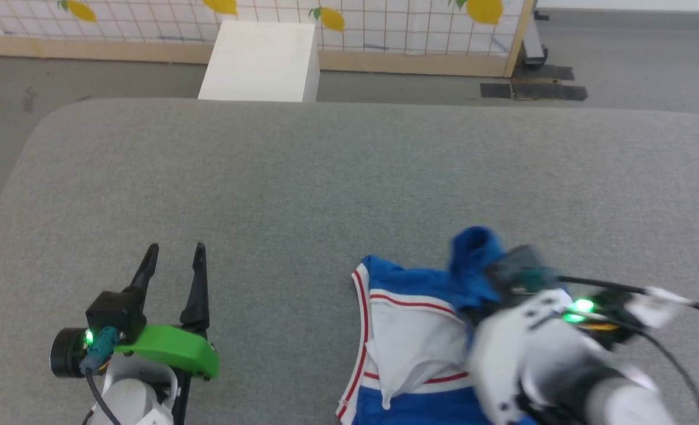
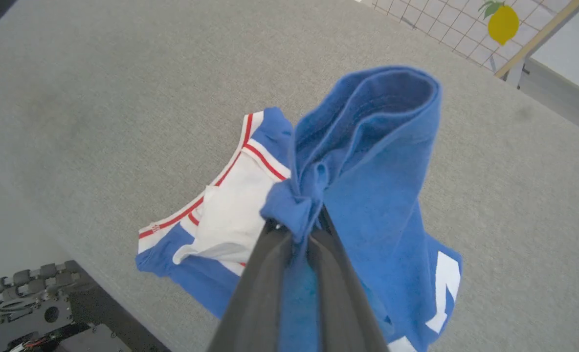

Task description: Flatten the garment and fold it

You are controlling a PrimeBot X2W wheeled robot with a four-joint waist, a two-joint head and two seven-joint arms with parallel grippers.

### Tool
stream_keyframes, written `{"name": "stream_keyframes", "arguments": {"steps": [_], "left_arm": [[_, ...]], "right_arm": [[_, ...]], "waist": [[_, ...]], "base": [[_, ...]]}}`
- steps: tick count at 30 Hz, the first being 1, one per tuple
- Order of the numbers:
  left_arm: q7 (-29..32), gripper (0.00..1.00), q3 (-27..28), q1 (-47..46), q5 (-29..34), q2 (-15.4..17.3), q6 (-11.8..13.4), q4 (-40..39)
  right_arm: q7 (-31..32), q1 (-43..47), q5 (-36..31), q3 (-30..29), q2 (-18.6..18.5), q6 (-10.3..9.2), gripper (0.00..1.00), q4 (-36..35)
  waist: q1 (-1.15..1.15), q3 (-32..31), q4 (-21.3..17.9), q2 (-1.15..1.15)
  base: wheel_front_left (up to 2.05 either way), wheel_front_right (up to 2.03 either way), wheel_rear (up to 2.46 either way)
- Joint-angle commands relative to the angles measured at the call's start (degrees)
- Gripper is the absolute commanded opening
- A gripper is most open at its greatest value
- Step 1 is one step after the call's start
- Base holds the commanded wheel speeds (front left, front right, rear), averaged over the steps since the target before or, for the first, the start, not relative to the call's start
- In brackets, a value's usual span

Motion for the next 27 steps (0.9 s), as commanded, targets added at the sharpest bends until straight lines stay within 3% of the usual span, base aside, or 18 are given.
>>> {"name": "stream_keyframes", "arguments": {"steps": [1,8,13,14,16,19,22,27], "left_arm": [[-0.27,1.00,0.09,-1.61,0.23,-0.52,-0.49,0.02],[-0.27,1.00,0.17,-3.20,0.66,-1.77,-1.06,0.33],[-0.27,1.00,0.43,-3.60,0.97,-2.33,-1.63,0.96],[-0.27,1.00,0.47,-3.61,1.04,-2.42,-1.72,1.08],[-0.27,1.00,0.64,-3.45,1.22,-2.61,-1.87,1.40],[-0.27,1.00,1.18,-2.78,1.39,-2.73,-1.94,1.59],[-0.27,1.00,1.72,-2.02,1.54,-2.80,-2.02,1.79],[-0.27,1.00,2.32,-0.78,1.85,-2.75,-2.23,1.58]], "right_arm": [[-1.50,-2.03,-0.59,1.47,-0.01,-0.09,0.00,2.53],[-10.88,-10.14,-0.17,10.08,2.51,-0.09,0.00,23.22],[-17.21,-13.17,1.23,11.74,3.42,-0.09,0.00,36.10],[-17.93,-13.45,1.76,12.09,3.47,-0.09,0.29,37.79],[-19.42,-13.74,4.73,13.70,3.51,-0.09,1.00,40.18],[-22.24,-13.90,8.66,14.74,3.52,-0.09,1.00,40.14],[-29.30,-13.37,12.97,13.11,3.53,-0.09,1.00,36.42],[-39.75,-10.26,14.71,6.08,3.53,-0.09,1.00,27.43]], "waist": [[0.00,0.80,0.86,0.00],[0.00,2.95,3.19,0.00],[0.00,3.49,4.32,0.00],[0.00,3.44,4.42,0.00],[0.00,3.03,4.49,0.00],[0.00,2.18,3.98,0.00],[0.00,1.07,3.08,0.00],[0.00,-0.56,1.46,0.00]], "base": [[0.00,0.00,0.00],[0.00,0.00,0.00],[0.00,0.00,0.00],[0.00,0.00,0.00],[0.00,0.00,0.00],[0.00,0.00,0.00],[0.00,0.00,0.00],[0.00,0.00,0.00]]}}
